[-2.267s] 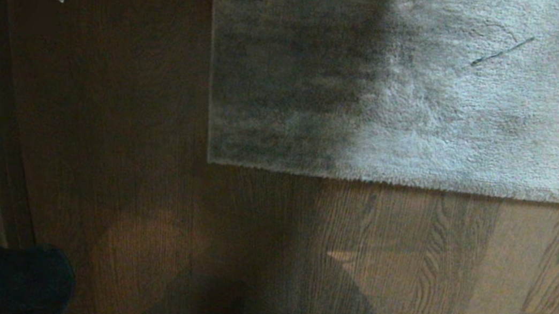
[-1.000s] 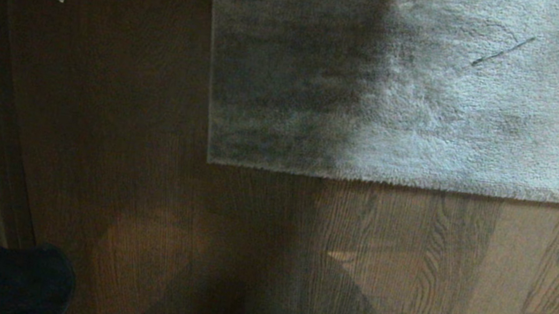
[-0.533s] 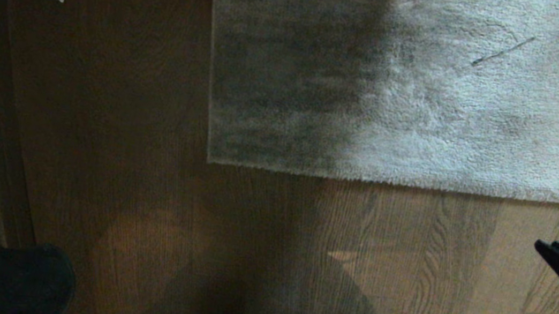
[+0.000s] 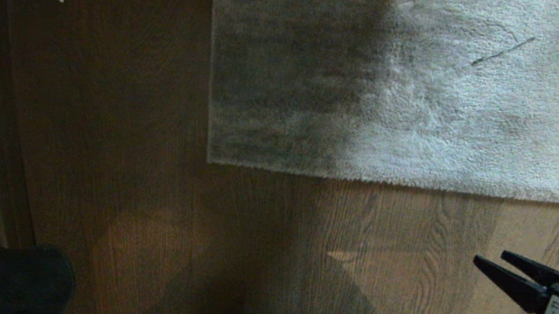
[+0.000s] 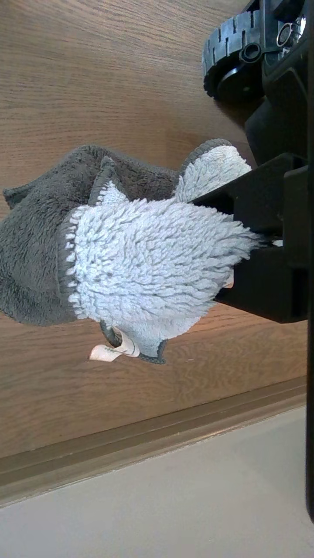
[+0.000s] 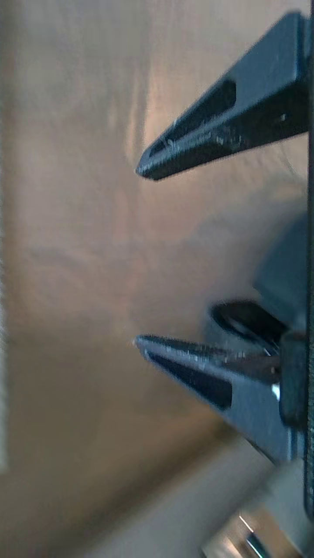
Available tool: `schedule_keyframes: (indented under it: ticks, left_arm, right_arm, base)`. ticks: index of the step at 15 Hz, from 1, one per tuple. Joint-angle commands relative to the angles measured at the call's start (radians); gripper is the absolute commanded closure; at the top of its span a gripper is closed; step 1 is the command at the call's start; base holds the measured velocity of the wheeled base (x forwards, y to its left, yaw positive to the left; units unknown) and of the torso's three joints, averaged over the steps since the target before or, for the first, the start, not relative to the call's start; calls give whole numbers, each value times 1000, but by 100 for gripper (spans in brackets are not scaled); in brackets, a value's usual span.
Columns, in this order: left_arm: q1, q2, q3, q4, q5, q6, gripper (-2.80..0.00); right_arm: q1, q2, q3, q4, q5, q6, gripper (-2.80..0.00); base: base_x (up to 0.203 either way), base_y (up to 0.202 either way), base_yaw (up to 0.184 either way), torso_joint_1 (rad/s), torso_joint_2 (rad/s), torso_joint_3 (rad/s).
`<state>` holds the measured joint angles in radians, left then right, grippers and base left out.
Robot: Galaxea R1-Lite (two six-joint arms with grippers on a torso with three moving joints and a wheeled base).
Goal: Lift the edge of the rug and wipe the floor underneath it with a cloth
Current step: Lift up the carpet
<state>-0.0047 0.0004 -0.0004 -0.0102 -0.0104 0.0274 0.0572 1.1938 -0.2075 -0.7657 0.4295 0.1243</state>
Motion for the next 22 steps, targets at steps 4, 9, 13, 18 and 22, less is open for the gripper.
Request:
schedule_keyframes:
  ticks: [4,9,13,18,22]
  left_arm:
    - [0,0,-1,-1,0,0,0]
    - [0,0,0,-1,0,0,0]
    - [0,0,-1,-1,0,0,0]
    - [0,0,0,-1,0,0,0]
    - [0,0,0,-1,0,0,0]
  right_arm:
    - [121,207,-18,-102,38,56,-280]
    - [137,503,-13,-477,36,72,-280]
    - [204,648,5,-774,24,189,-280]
    - [271,676,-3,-793,-112,246,-280]
    - [340,676,-20,-804,-245,308,-280]
  base:
    - [0,0,0,0,0,0]
    - [0,0,0,0,0,0]
    - [0,0,0,0,0,0]
    - [0,0,0,0,0,0]
    - [0,0,0,0,0,0]
